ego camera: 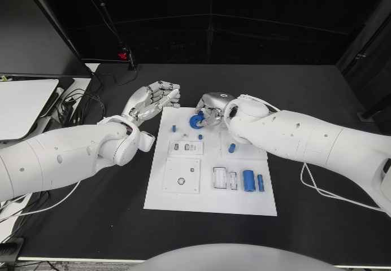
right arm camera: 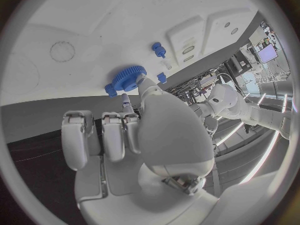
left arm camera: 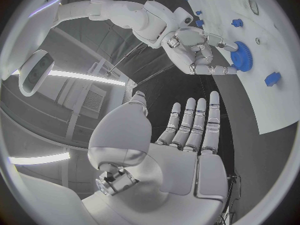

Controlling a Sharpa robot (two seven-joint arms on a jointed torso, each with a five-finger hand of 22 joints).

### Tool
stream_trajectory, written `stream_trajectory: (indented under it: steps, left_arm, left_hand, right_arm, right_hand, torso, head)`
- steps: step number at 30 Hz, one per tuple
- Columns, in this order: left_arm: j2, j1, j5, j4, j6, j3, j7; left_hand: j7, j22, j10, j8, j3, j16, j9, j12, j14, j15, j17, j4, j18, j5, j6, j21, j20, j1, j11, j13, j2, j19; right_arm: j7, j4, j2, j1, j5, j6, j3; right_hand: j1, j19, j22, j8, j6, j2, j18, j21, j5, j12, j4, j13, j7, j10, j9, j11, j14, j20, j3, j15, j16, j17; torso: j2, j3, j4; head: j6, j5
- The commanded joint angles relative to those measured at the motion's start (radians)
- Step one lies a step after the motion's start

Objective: Assemble the parts on the task board

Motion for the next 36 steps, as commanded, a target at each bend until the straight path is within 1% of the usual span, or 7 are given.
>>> stream_trajectory:
  steps: [1, 8, 17, 22, 28, 30, 36]
  left_arm:
    - [0.0, 0.002, -0.004, 0.002, 0.002, 0.001, 0.106]
    - [-0.002, 0.002, -0.004, 0.003, 0.002, 0.001, 0.105]
    - [-0.002, 0.002, -0.004, 0.002, 0.003, 0.001, 0.105]
    - [-0.001, 0.002, -0.004, 0.001, 0.004, 0.001, 0.105]
    - [0.0, 0.001, -0.004, -0.002, 0.005, 0.001, 0.106]
    - [0.0, 0.001, -0.004, -0.004, 0.005, 0.001, 0.106]
    - [0.004, 0.001, -0.004, -0.011, 0.006, 0.001, 0.106]
  left_hand:
    - [0.137, -0.001, -0.006, -0.004, -0.006, 0.004, 0.0, 0.006, -0.004, -0.003, 0.0, 0.002, -0.014, 0.007, -0.003, -0.003, 0.0, 0.0, 0.003, 0.0, 0.011, -0.004]
    - [0.137, -0.001, -0.006, -0.004, -0.006, 0.004, 0.0, 0.006, -0.004, -0.003, 0.0, 0.002, -0.014, 0.007, -0.003, -0.003, 0.0, 0.0, 0.003, 0.0, 0.011, -0.004]
    - [0.137, -0.001, -0.006, -0.004, -0.007, 0.005, 0.001, 0.007, -0.003, -0.003, 0.0, 0.002, -0.014, 0.007, -0.003, -0.002, 0.0, 0.002, 0.003, 0.0, 0.013, -0.004]
    - [0.137, -0.001, -0.006, -0.004, -0.007, 0.005, 0.001, 0.007, -0.003, -0.003, 0.0, 0.002, -0.014, 0.007, -0.003, -0.002, 0.0, 0.002, 0.003, 0.0, 0.013, -0.004]
    - [0.137, -0.001, -0.006, -0.004, -0.007, 0.005, 0.001, 0.007, -0.003, -0.003, 0.0, 0.002, -0.014, 0.007, -0.003, -0.002, 0.0, 0.002, 0.003, 0.0, 0.013, -0.004]
    - [0.137, -0.001, -0.006, -0.004, -0.008, 0.005, 0.001, 0.007, -0.003, -0.003, 0.0, 0.002, -0.014, 0.007, -0.003, -0.002, 0.0, 0.003, 0.003, 0.0, 0.014, -0.004]
    - [0.137, -0.001, -0.006, -0.004, -0.008, 0.005, 0.001, 0.007, -0.003, -0.003, 0.0, 0.002, -0.014, 0.007, -0.003, -0.002, 0.0, 0.003, 0.003, 0.0, 0.014, -0.004]
  right_arm:
    - [0.006, 0.003, -0.002, 0.002, -0.005, -0.018, 0.001]
    - [0.033, 0.011, -0.009, 0.002, 0.001, -0.068, 0.001]
    - [0.047, 0.02, -0.017, 0.001, 0.005, -0.084, 0.001]
    - [0.094, 0.048, -0.039, 0.0, 0.051, -0.166, 0.001]
    - [0.179, 0.142, -0.115, 0.002, 0.221, -0.31, 0.001]
    - [0.208, 0.191, -0.158, 0.009, 0.295, -0.355, 0.001]
    - [0.244, 0.304, -0.269, 0.021, 0.435, -0.401, 0.001]
  right_hand:
    - [-0.007, 0.104, 0.263, -0.002, -0.014, -0.011, -0.007, 0.003, -0.013, 0.003, 0.003, 0.263, -0.002, 0.103, 0.001, -0.009, 0.106, -0.011, -0.009, -0.01, 0.002, 0.263]
    - [-0.011, 0.104, 0.263, 0.004, -0.01, -0.012, -0.007, 0.003, -0.022, 0.003, 0.008, 0.263, -0.003, 0.103, 0.005, -0.011, 0.106, -0.013, -0.012, -0.013, 0.002, 0.263]
    - [-0.006, 0.104, 0.263, 0.024, 0.037, -0.006, -0.007, 0.003, -0.023, 0.003, 0.012, 0.263, -0.005, 0.103, 0.015, -0.013, 0.106, -0.017, -0.009, -0.016, 0.002, 0.263]
    - [-0.011, 0.104, 0.263, 0.026, 0.043, -0.008, -0.007, 0.003, -0.024, 0.003, 0.017, 0.263, -0.001, 0.103, 0.015, -0.012, 0.106, -0.018, -0.011, -0.017, 0.002, 0.263]
    - [-0.026, 0.104, 0.263, 0.024, 0.049, -0.013, -0.007, 0.003, -0.006, 0.003, 0.031, 0.263, 0.008, 0.103, 0.015, -0.006, 0.106, -0.017, -0.018, -0.013, 0.002, 0.263]
    - [-0.034, 0.104, 0.263, 0.024, 0.053, -0.016, -0.007, 0.003, 0.006, 0.003, 0.037, 0.263, 0.012, 0.103, 0.015, -0.002, 0.106, -0.015, -0.024, -0.011, 0.002, 0.263]
    - [-0.067, 0.104, 0.263, 0.019, 0.056, -0.034, -0.007, 0.003, 0.033, 0.003, 0.06, 0.263, 0.014, 0.103, 0.014, 0.0, 0.106, -0.008, -0.047, -0.004, 0.002, 0.263]
  torso:
    - [0.0, 0.0009, 0.0004]
    - [0.0, 0.0003, -0.0001]
    - [0.0, 0.0003, -0.0002]
    - [0.0, 0.001, 0.001]
    - [-0.003, -0.0012, -0.0017]
    - [-0.003, -0.002, -0.0029]
    - [-0.007, -0.0051, -0.0097]
  head:
    - [-0.001, 0.002]
    - [-0.002, 0.001]
    - [-0.003, -0.002]
    - [0.0, -0.005]
    - [0.001, -0.007]
    - [0.004, -0.009]
    - [0.01, -0.015]
